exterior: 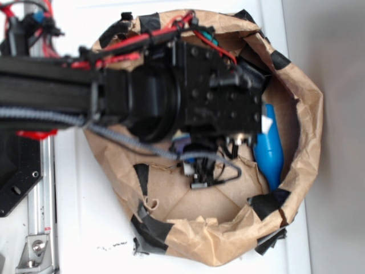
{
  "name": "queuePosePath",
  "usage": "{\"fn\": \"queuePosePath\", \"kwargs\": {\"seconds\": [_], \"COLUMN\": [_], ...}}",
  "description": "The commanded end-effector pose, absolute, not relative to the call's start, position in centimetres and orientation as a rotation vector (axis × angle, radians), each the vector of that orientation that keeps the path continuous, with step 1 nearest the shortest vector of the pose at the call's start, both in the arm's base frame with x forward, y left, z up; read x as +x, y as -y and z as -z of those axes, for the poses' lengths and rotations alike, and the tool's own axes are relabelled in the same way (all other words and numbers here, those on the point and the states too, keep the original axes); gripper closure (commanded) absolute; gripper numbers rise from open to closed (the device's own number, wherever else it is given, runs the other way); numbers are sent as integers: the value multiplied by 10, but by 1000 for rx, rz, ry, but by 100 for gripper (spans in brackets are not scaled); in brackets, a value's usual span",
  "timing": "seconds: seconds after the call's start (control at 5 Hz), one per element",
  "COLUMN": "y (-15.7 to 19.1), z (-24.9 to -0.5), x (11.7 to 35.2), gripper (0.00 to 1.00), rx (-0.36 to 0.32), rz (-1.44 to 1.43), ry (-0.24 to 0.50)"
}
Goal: Grab the green sponge.
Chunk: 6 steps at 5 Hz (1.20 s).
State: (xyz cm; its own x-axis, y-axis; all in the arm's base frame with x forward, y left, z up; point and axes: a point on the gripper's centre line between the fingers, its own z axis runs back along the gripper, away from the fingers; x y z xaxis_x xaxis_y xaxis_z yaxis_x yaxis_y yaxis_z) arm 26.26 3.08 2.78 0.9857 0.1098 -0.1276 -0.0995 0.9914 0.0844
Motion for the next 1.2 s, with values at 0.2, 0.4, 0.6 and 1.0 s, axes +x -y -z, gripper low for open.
{"fn": "queuePosePath", "kwargs": {"seconds": [0.2, 0.4, 0.6, 1.0], "y": [-27, -14, -6, -3], "z": [-80, -131, -182, -195], "x": [269, 273, 274, 270], "gripper": [100, 100, 100, 100], "rx": [71, 96, 52, -41], "rz": [31, 21, -84, -170], "ry": [-87, 63, 103, 45]}}
